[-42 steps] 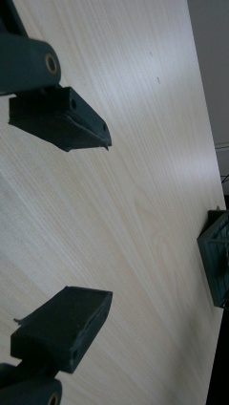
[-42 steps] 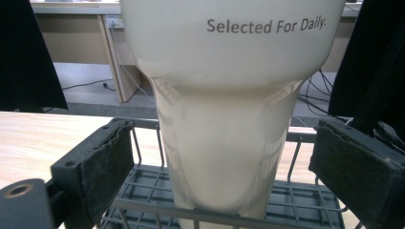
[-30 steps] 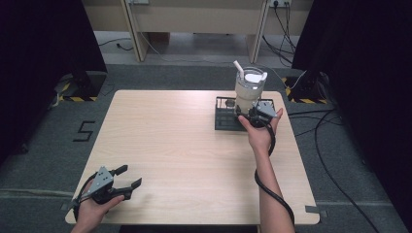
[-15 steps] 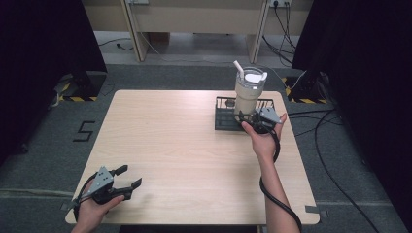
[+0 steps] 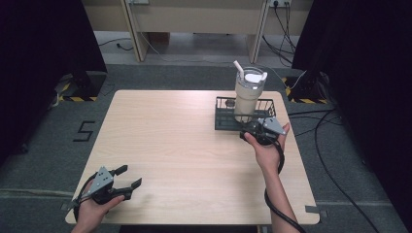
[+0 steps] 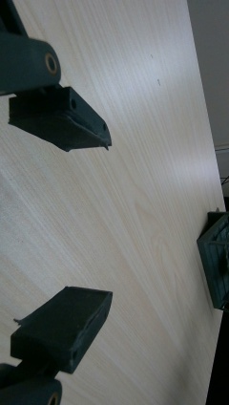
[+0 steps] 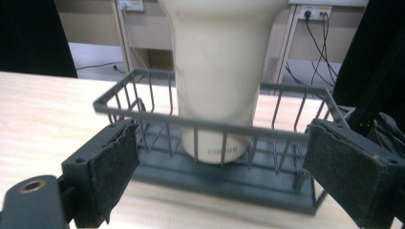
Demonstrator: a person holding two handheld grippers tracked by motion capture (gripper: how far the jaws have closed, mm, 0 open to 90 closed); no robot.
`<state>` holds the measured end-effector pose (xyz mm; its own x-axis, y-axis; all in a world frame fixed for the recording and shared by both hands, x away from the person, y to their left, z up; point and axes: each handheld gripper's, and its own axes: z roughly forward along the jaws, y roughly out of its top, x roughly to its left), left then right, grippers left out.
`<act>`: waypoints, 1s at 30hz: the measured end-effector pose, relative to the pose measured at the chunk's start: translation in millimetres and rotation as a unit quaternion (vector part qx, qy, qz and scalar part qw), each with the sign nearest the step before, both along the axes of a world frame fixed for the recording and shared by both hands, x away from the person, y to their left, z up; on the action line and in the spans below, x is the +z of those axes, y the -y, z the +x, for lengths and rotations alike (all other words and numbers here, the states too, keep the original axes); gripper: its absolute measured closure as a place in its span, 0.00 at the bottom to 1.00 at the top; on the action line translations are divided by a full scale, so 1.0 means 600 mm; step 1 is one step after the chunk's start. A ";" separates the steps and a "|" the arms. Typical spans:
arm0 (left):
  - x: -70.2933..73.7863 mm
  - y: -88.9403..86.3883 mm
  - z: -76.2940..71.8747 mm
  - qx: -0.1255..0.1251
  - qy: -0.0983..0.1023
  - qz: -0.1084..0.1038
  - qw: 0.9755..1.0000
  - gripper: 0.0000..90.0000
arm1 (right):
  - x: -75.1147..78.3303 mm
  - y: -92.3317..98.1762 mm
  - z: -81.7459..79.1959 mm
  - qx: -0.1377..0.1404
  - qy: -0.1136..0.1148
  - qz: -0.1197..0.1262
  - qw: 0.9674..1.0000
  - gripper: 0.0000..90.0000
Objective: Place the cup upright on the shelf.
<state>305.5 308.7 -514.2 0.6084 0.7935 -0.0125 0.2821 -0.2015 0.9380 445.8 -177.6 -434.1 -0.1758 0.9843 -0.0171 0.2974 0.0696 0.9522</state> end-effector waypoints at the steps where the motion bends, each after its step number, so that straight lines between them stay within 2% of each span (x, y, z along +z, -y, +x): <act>1: 0.000 0.000 0.000 0.000 0.000 0.000 1.000 0.24 | -0.003 0.002 -0.004 0.001 -0.002 -0.001 1.000 0.13; 16: 0.000 0.001 0.000 0.001 0.001 0.001 1.000 0.24 | -0.039 0.032 -0.057 -0.008 -0.017 0.001 1.000 0.14; 19: 0.000 0.001 0.000 0.001 0.001 0.001 1.000 0.24 | -0.045 0.035 -0.068 -0.008 -0.020 -0.006 1.000 0.14; 30: -0.001 0.000 0.000 0.002 0.001 0.001 1.000 0.24 | -0.056 0.043 -0.104 -0.003 -0.020 -0.012 1.000 0.15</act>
<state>305.2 308.6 -514.6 0.6058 0.7956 -0.0108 0.2815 -0.2016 0.9381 383.7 -203.4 -467.6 -0.1718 0.9846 -0.0337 0.3356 0.0907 0.9376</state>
